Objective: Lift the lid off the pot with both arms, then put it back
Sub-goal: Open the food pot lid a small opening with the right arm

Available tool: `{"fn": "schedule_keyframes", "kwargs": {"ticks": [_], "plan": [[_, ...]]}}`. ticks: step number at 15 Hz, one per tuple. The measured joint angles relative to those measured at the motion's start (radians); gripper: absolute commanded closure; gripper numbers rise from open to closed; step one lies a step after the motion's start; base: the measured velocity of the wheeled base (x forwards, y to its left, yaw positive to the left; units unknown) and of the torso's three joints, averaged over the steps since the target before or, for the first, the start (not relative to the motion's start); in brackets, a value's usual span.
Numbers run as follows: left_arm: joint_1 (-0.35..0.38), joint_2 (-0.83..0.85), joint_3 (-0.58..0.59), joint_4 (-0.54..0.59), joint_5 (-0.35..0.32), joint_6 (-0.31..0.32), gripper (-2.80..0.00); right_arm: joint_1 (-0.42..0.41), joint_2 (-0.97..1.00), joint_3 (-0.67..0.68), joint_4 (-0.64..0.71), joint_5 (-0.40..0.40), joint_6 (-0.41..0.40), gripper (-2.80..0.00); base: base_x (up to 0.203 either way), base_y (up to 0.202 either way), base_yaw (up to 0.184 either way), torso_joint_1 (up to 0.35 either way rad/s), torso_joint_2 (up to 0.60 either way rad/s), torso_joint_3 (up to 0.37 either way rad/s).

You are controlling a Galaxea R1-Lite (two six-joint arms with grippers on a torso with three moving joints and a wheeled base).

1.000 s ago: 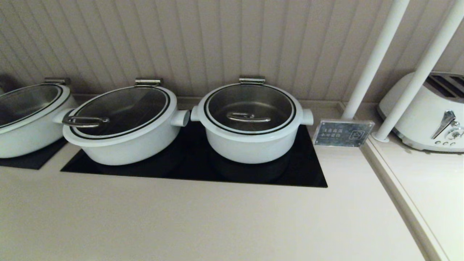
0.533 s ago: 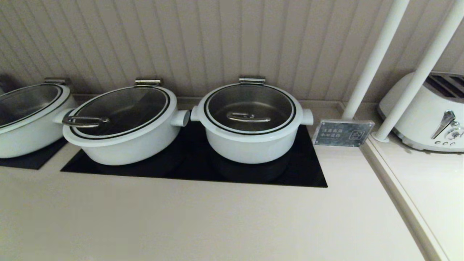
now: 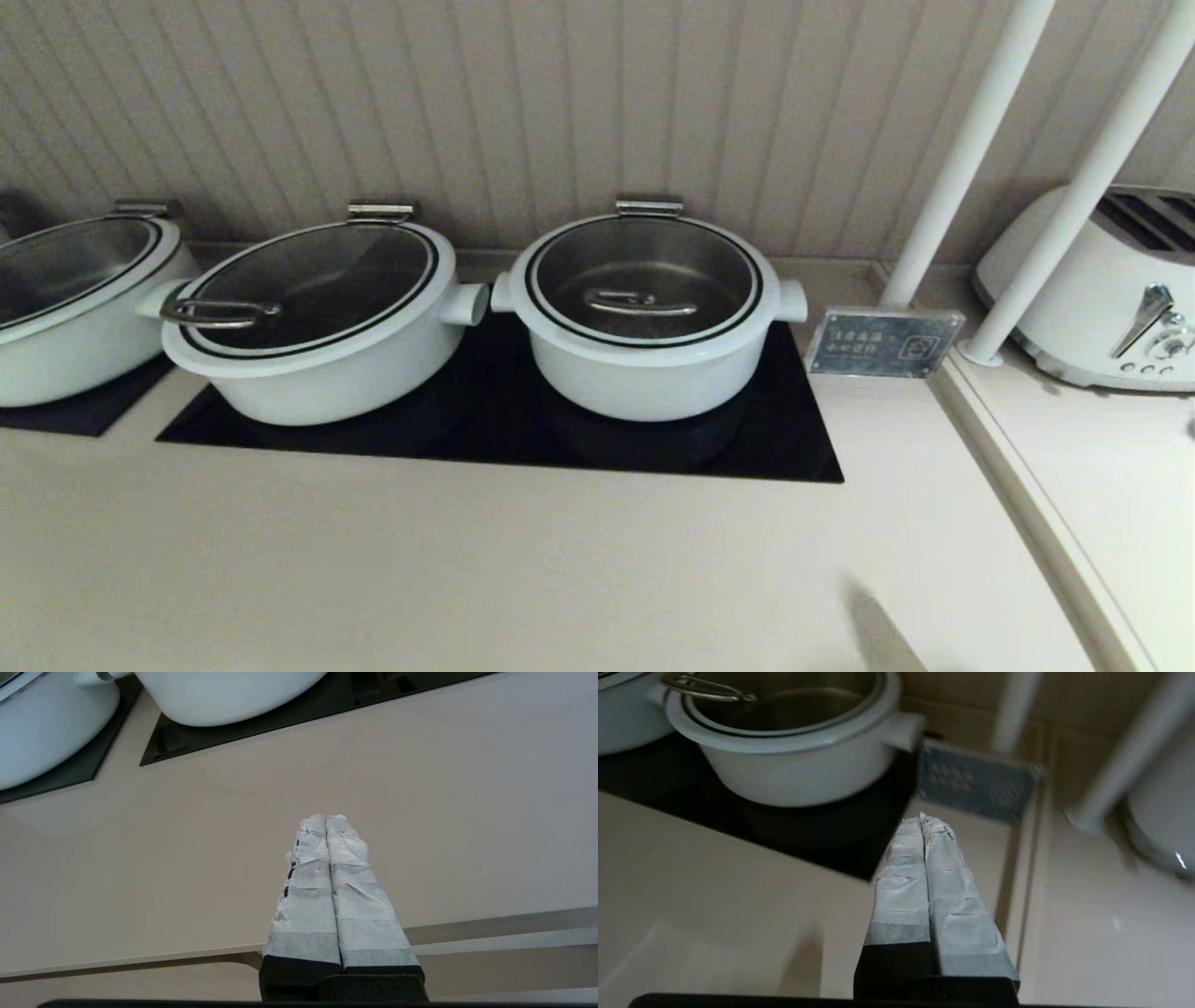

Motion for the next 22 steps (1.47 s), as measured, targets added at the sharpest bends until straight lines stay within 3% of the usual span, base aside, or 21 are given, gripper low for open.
{"fn": "schedule_keyframes", "kwargs": {"ticks": [4,11,14,22], "plan": [[0.0,0.0,0.0,-0.001,0.001,-0.002,0.0,0.115,0.371,-0.109,-0.281,0.111,-0.066,0.0,0.0,0.0,0.0,0.0,0.0,0.0],[0.0,0.0,0.0,-0.001,0.003,-0.034,0.0,0.371,0.831,-0.287,-0.655,0.126,-0.068,0.0,0.0,0.0,0.0,0.0,0.0,0.0],[0.0,0.0,0.0,0.0,0.001,-0.035,0.0,0.437,0.929,-0.348,-0.699,0.088,-0.012,0.0,0.0,0.0,0.0,0.0,0.0,0.0],[0.0,0.0,-0.001,0.0,0.002,-0.036,0.0,0.506,1.024,-0.423,-0.696,0.075,-0.011,0.0,0.0,0.0,0.0,0.0,0.0,0.0]]}}
